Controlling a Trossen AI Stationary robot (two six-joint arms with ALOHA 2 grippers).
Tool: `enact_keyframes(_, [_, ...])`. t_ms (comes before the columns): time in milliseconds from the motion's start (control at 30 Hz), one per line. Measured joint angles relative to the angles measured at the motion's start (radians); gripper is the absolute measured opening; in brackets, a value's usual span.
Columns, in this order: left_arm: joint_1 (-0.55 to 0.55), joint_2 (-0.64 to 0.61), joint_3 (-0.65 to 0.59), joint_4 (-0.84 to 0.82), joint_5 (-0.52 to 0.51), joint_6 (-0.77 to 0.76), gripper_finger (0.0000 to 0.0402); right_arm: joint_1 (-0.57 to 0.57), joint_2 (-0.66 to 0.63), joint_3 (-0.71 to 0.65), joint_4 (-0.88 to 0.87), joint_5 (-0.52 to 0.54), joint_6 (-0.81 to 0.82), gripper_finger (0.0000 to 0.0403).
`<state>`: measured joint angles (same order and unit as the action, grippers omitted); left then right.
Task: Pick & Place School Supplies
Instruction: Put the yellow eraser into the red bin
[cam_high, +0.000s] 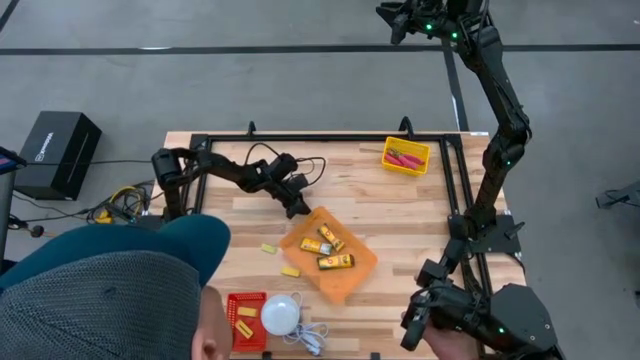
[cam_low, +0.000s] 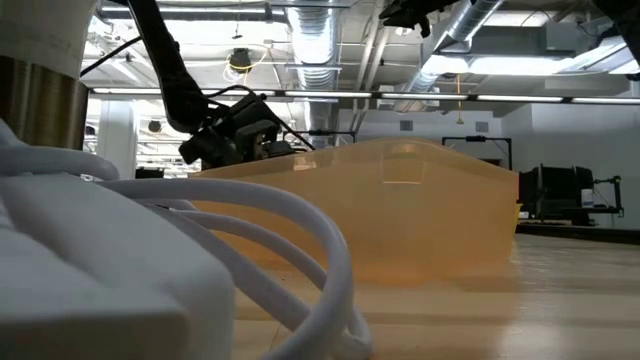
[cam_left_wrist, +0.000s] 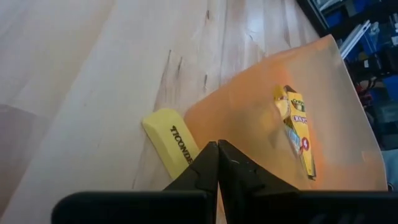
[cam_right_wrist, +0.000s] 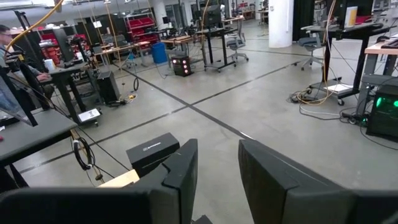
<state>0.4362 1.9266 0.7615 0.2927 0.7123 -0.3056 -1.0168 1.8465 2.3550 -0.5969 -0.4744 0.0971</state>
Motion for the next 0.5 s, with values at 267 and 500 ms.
enact_keyframes(267, [0.008, 0.009, 0.002, -0.03, -0.051, 0.05, 0.0, 0.0, 0.0, 0.0, 0.004, 0.0, 0.0, 0.0108])
enact_keyframes(500, [0.012, 0.008, 0.006, -0.084, -0.076, 0.117, 0.0, -0.006, 0.0, 0.0, 0.008, -0.001, -0.003, 0.0108])
